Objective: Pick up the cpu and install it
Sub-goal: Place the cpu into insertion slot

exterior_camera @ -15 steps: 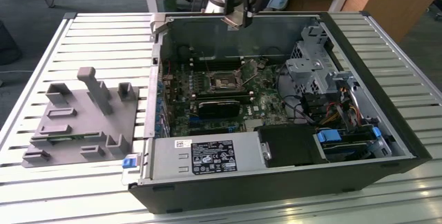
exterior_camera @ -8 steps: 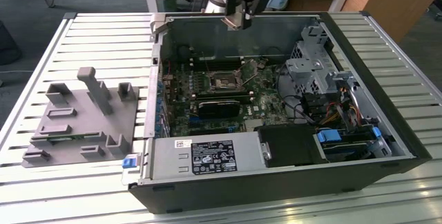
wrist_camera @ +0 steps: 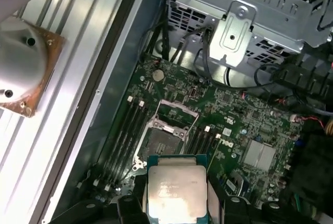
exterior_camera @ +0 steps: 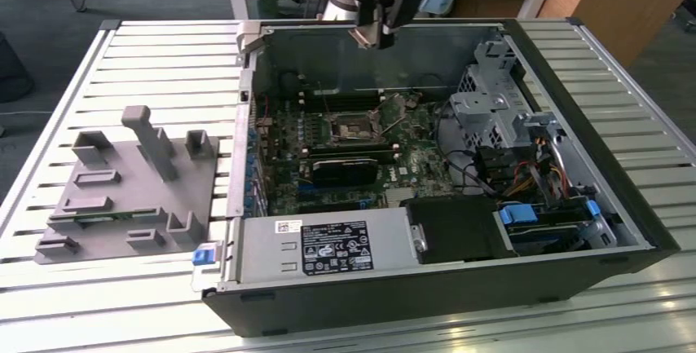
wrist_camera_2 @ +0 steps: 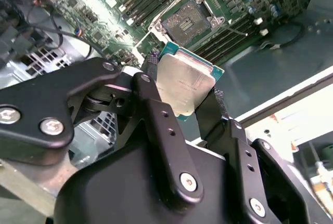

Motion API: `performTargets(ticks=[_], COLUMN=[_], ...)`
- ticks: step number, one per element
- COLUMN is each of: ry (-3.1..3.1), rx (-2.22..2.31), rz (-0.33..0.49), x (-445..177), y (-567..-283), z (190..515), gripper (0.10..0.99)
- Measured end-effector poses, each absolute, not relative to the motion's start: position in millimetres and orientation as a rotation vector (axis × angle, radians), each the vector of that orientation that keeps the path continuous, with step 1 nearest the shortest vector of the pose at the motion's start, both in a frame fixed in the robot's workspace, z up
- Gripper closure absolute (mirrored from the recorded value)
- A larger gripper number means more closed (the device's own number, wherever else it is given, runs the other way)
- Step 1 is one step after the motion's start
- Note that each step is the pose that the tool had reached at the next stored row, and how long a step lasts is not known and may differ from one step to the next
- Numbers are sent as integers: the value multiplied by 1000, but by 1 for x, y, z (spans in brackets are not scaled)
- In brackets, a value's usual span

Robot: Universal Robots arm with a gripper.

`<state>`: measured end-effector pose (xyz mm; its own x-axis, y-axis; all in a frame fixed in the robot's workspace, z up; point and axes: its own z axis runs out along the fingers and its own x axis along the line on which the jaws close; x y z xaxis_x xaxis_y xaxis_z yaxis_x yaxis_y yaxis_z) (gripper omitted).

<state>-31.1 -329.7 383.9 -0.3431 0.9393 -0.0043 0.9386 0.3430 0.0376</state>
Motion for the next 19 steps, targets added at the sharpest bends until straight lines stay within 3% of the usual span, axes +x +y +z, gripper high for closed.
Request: performTargets(ticks=[19], ry=[2241], rx=[2159], rz=[37], x=[-31], y=[-329], z=[379], gripper=[545])
